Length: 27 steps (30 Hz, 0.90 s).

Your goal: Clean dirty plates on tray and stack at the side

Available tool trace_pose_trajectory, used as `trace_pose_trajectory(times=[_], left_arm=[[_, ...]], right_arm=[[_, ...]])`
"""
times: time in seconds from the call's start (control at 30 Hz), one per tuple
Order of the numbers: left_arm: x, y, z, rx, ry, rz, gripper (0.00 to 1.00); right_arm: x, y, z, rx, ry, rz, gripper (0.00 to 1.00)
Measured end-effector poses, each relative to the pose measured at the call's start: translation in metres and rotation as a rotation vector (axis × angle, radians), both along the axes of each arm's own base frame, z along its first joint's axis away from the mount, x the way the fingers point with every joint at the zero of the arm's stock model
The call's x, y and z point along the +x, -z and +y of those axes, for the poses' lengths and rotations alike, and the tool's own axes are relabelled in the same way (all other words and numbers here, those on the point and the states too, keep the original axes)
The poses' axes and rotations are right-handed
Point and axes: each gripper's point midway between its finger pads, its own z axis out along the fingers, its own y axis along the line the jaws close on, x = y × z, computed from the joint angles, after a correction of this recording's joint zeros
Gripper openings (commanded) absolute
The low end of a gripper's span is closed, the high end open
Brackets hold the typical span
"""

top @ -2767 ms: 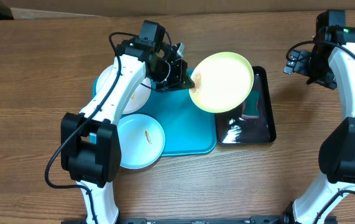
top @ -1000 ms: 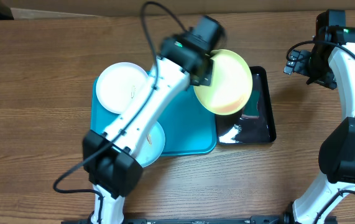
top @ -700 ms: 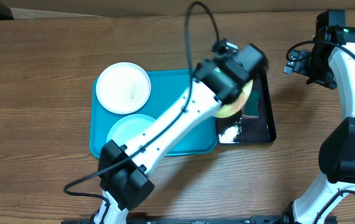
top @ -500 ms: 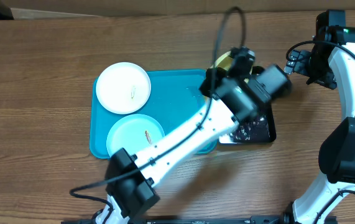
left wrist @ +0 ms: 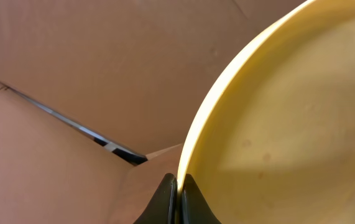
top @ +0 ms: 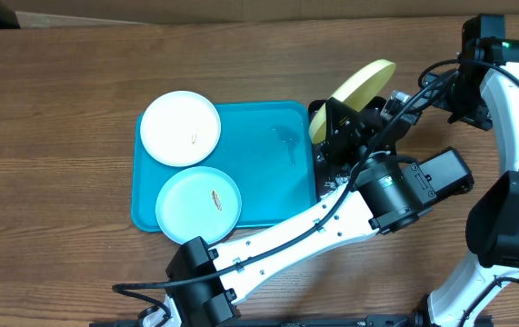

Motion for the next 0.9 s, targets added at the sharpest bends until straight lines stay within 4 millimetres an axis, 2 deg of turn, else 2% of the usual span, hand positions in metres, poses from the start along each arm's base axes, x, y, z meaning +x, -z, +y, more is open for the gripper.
trace_pose_trajectory(times=[0.33, 0.57, 0.7, 0.9], left_arm=[[0.0, -0.001, 0.0, 0.001, -0.001, -0.003, 0.04], [0.001, 0.015, -0.006, -0.036, 0.035, 0.08, 0.04], [0.005, 0.036, -0.009, -0.09, 0.063, 0.192, 0.04], [0.024, 0.083, 0.0, -0.298, 0.06, 0.449, 0.04]], right_arm=[[0.0, 0.0, 0.0, 0.0, 0.0, 0.0, 1.0], [0.0, 0.0, 0.0, 0.0, 0.0, 0.0, 1.0], [0.0, 0.0, 0.0, 0.0, 0.0, 0.0, 1.0], [0.0, 0.0, 0.0, 0.0, 0.0, 0.0, 1.0]])
